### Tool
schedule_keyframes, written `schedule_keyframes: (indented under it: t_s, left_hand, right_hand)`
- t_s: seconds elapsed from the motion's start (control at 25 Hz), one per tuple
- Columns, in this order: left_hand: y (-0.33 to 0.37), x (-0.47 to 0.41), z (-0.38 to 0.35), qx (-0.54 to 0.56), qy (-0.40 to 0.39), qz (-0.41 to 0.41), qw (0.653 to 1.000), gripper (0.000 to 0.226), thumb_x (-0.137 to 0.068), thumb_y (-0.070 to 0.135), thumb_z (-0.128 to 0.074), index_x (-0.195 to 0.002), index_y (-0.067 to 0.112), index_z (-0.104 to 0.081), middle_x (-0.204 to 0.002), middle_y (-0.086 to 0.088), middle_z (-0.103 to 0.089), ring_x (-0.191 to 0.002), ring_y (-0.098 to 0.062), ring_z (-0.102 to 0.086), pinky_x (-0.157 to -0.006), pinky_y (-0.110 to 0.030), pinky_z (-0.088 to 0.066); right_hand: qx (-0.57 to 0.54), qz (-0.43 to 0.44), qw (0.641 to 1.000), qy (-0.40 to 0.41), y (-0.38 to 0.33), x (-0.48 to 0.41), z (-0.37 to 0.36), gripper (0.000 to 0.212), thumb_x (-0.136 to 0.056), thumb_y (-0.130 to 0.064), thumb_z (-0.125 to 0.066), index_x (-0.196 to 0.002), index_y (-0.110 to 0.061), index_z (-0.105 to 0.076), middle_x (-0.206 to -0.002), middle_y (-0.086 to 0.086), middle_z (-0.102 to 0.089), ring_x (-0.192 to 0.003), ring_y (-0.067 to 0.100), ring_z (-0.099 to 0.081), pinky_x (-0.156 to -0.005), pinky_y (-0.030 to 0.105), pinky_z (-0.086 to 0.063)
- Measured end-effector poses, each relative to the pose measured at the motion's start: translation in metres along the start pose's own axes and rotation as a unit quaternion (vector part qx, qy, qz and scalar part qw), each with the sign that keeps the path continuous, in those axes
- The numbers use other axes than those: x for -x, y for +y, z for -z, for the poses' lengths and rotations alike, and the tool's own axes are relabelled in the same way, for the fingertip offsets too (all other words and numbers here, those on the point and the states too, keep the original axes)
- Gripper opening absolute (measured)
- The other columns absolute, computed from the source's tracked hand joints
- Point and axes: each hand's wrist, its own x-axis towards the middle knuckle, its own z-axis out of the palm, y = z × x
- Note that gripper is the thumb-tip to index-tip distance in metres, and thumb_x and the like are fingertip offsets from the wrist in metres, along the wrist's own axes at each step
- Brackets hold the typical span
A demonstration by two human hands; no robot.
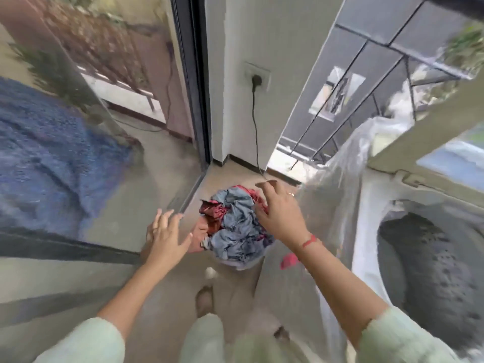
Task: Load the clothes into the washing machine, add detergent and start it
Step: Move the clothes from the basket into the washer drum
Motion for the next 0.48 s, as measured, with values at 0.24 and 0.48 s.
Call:
schedule_keyframes:
  t_s: [0.24,0.48]
  left_hand:
    - [-0.048,-0.071,-0.107,-0.016,-0.187,-0.034,0.982,0.062,-0.072,0.035,-0.051,-0.125,0.002,-0.051,-0.135,-0.021,-0.043,-0.139,-0.040,-0.021,-0.112,-0.050,-0.021]
    - [-0.064,-0.131,-0.228,-0.074,-0.208,-0.093,0.971,0.065,-0.080,0.022,-0.063,-0.138,0.008,-0.036,-0.148,-0.018,-0.028,-0.143,-0.035,-0.011,-0.115,-0.056,-0.011]
  right_hand:
    - [-0.029,-0.251,0.956,-0.151,0.049,-0.046,-0.170,0.040,-0.085,-0.022,-0.056,-0.122,-0.007,-0.048,-0.127,0.019,-0.042,-0.115,0.041,-0.045,-0.094,0.044,-0.041]
    - [-0.159,-0.371,0.898,-0.176,0.113,-0.050,-0.310,0.074,-0.085,-0.029,-0.066,-0.145,-0.010,-0.026,-0.144,0.018,-0.031,-0.130,0.036,-0.036,-0.106,0.043,-0.033]
